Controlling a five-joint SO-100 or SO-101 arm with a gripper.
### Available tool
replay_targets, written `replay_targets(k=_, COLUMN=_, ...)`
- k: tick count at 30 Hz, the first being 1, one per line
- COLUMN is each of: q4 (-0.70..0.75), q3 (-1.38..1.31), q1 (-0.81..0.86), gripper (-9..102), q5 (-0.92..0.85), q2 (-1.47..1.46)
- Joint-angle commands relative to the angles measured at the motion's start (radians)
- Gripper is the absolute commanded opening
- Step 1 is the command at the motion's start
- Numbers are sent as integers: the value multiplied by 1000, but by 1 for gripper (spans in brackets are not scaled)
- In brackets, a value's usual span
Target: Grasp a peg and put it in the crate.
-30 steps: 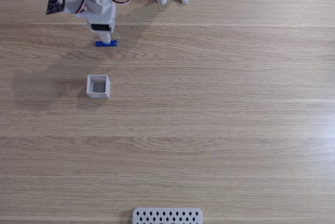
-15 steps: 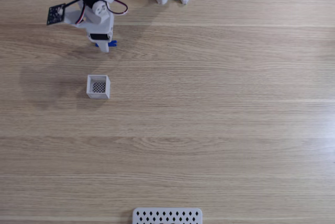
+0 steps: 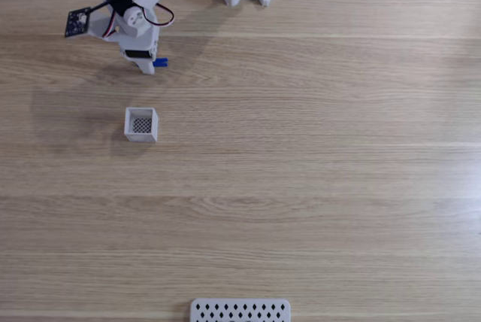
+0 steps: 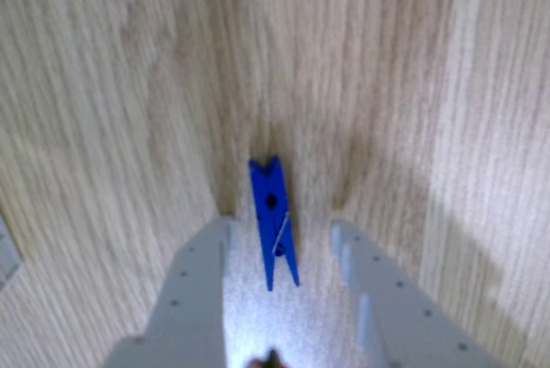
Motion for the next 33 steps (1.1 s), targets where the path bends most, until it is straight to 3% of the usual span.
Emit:
replay_targets(k=1, q4=14, q3=-55, q1=23, gripper=12, q5=-12, q2=12)
replay_targets(k=5, q4=15, q3=-54, q1=25, gripper=-3, q5=-12, q2=17)
replay_targets(k=10, q4=-3, q3=-46, q1=5, gripper=0, q5=-63, q2=115)
replay_targets(k=15, q4=-89, q3=-29, q1=-115, gripper=-1, q5=-356, q2=321)
replay_targets(k=18, q4=-255, q3=23, q1=-161, gripper=-1, q5=-537, q2=414)
replay_targets(k=23, q4=-689, q3=166, q1=-183, gripper=-1, q5=-733, q2=503)
replay_targets(k=29, q4=-1167, q3=336, q1=-256, gripper=-1, q5=-785, q2=505)
replay_targets(k=33, q4=-1310, q3=425, q1=-316, gripper=-1, q5=-784, q2=486)
